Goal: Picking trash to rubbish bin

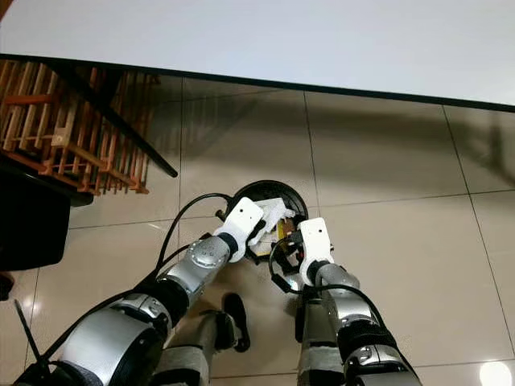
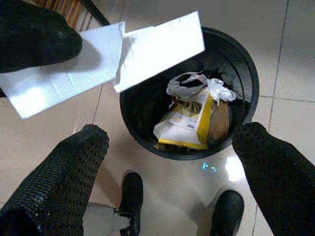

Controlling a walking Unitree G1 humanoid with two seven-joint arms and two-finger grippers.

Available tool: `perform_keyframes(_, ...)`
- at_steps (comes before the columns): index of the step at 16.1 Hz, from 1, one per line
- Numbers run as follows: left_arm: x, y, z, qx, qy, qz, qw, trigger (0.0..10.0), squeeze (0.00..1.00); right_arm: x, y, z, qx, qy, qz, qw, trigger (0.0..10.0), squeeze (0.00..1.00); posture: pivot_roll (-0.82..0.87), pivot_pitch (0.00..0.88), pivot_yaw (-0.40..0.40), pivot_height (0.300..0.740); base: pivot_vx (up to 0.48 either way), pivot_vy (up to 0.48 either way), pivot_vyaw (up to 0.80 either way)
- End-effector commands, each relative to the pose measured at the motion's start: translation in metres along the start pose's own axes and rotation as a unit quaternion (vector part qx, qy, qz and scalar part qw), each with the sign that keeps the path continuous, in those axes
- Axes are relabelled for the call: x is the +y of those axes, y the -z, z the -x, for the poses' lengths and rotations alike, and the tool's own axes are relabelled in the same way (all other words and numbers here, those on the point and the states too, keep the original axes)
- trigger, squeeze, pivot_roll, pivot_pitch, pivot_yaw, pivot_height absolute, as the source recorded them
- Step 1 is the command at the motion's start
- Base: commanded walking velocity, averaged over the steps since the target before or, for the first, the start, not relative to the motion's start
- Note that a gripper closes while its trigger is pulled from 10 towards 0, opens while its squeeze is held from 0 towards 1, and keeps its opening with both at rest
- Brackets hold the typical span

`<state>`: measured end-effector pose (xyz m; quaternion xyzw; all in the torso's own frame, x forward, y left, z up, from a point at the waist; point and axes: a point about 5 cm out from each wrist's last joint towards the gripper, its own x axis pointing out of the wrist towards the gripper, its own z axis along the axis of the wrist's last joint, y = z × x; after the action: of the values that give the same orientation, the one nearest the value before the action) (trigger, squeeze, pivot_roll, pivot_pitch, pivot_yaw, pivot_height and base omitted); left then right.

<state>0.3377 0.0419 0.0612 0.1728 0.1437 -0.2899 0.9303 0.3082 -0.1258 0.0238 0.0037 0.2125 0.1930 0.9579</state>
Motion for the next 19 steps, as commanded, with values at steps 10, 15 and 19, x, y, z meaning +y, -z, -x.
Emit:
perform_keyframes(10, -0.005, 0.008, 0.001, 0.018, 0.012, -0.017, 1.0, 10.0, 1.0, 0.01, 0.016, 0.005, 0.026, -0.018, -0.017, 0.999, 10.0, 0.0, -0.1, 0.454, 0.129, 0.74, 0.0, 0.0, 0.0)
perform_keyframes(15, 0.01, 0.011, 0.005, 0.015, -0.028, -0.003, 0.999, 10.0, 0.0, 0.008, 0.016, 0.004, 0.025, -0.004, -0.016, 1.0, 10.0, 0.0, -0.08, 0.432, 0.142, 0.74, 0.0, 0.0, 0.0)
perform_keyframes(19, 0.053, 0.043, 0.03, 0.023, -0.145, 0.052, 0.988, 10.0, 0.0, -0.021, 0.011, 0.01, 0.003, 0.089, -0.022, 0.996, 10.0, 0.0, -0.04, 0.391, 0.155, 0.74, 0.0, 0.0, 0.0)
